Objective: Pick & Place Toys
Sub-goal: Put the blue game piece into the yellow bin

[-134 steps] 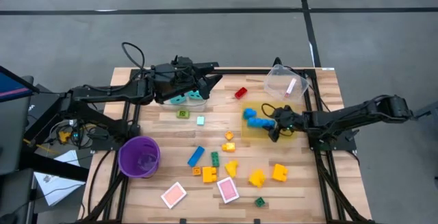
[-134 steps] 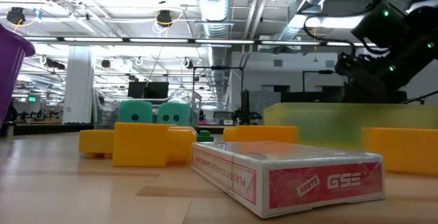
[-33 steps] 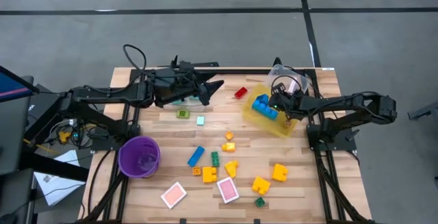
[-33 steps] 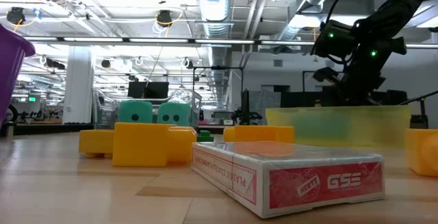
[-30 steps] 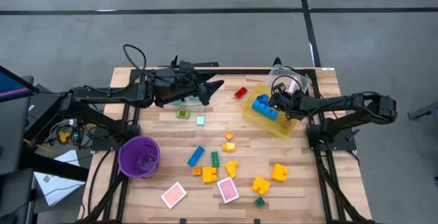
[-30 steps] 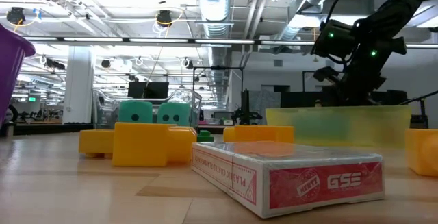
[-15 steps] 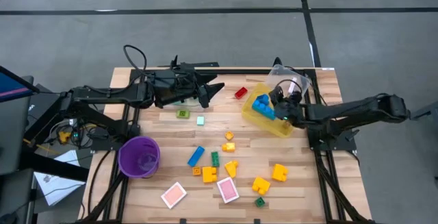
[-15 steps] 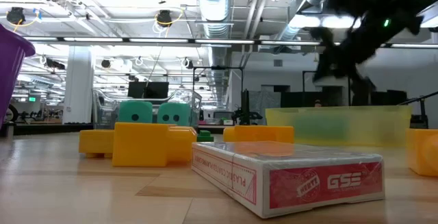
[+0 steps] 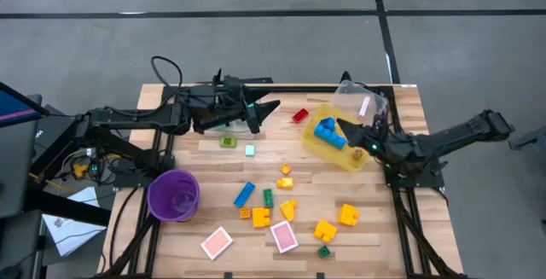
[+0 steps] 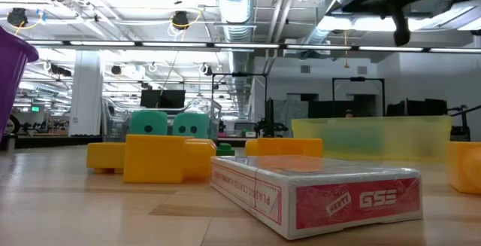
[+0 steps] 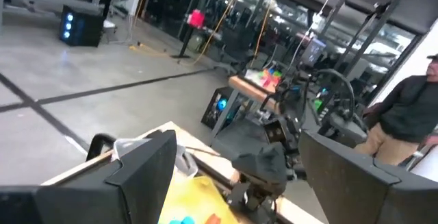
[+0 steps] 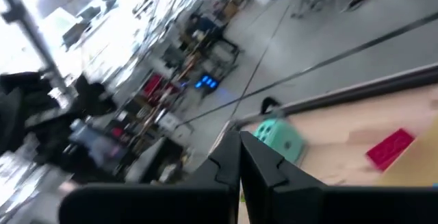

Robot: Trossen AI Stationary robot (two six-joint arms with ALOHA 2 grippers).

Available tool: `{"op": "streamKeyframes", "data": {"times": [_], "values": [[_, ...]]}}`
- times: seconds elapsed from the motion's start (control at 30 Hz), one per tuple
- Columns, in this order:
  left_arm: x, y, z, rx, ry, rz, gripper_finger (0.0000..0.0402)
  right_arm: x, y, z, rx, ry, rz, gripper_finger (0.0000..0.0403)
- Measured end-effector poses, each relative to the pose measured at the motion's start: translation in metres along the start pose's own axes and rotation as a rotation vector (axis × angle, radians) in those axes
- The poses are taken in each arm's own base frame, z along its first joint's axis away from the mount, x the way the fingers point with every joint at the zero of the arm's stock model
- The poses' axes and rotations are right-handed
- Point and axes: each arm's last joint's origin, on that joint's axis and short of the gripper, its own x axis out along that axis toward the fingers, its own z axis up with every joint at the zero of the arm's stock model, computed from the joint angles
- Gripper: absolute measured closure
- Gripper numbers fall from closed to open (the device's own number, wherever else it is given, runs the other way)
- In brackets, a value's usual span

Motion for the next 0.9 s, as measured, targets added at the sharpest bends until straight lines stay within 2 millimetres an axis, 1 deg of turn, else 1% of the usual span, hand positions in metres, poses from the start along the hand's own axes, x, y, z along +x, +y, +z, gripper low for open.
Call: {"op": "streamKeyframes", "data": {"times": [0.33, 0.5, 0.6, 0.77, 0.9], "values": [[0.0, -0.003, 0.0, -0.002, 0.032, -0.099, 0.01, -0.029, 0.015, -0.015, -0.024, 0.156, 0.151, 0.0402], [0.0, -0.004, -0.001, -0.002, 0.048, -0.136, 0.01, -0.042, 0.034, -0.014, -0.083, 0.134, 0.306, 0.0402], [0.0, -0.005, -0.001, -0.002, 0.056, -0.153, 0.01, -0.049, 0.043, -0.012, -0.13, 0.108, 0.375, 0.0402], [-0.001, -0.006, -0.002, -0.001, 0.083, -0.211, 0.01, -0.055, 0.047, -0.016, -0.155, 0.105, 0.412, 0.0396], [-0.001, -0.008, -0.003, 0.017, 0.111, -0.263, 0.01, -0.055, 0.048, -0.017, -0.146, 0.102, 0.411, 0.0368]]}}
